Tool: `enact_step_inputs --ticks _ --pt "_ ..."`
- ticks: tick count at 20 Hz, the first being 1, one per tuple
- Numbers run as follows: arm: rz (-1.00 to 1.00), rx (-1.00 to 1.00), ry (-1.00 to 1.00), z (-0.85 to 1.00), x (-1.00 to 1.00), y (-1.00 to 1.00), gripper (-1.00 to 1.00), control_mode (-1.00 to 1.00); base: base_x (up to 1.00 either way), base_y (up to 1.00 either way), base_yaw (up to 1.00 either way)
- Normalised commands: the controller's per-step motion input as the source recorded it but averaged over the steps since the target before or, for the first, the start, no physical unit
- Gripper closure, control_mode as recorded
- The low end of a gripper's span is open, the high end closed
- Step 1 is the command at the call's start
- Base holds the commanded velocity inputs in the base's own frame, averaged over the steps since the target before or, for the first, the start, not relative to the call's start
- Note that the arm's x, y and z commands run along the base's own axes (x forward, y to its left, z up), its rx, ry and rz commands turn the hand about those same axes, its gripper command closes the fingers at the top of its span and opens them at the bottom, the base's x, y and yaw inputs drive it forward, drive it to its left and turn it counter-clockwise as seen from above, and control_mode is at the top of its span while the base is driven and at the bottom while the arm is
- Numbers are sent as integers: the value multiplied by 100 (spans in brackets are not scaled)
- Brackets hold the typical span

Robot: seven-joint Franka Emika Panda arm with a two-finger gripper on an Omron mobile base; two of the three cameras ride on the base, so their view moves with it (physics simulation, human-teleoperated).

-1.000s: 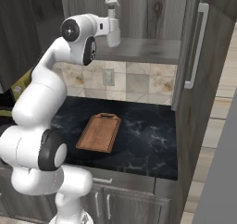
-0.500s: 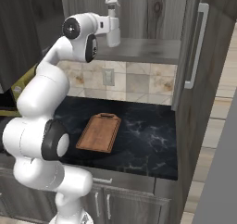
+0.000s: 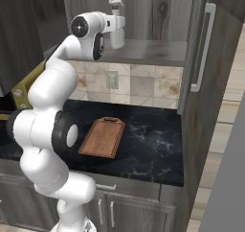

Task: Grab the spray bottle from the cabinet, then place it next to the cutting board for sanitizing. Then grab the dish brush from the countertop next to the sink and place it next to the cutting board.

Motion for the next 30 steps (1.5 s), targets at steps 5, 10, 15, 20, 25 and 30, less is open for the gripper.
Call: enact_step_inputs --ticks 5,10,15,20,25,30 --pt "3 0 -1 0 42 0 -100 -100 0 0 0" --pt "2 0 0 0 38 -1 -100 -100 0 0 0" --pt "2 0 0 0 31 -1 -100 -100 0 0 0" --pt "3 1 0 0 6 -22 -100 -100 0 0 0" --pt "3 2 0 0 2 -25 -100 -100 0 0 0" --pt "0 0 0 0 24 0 -100 -100 0 0 0"
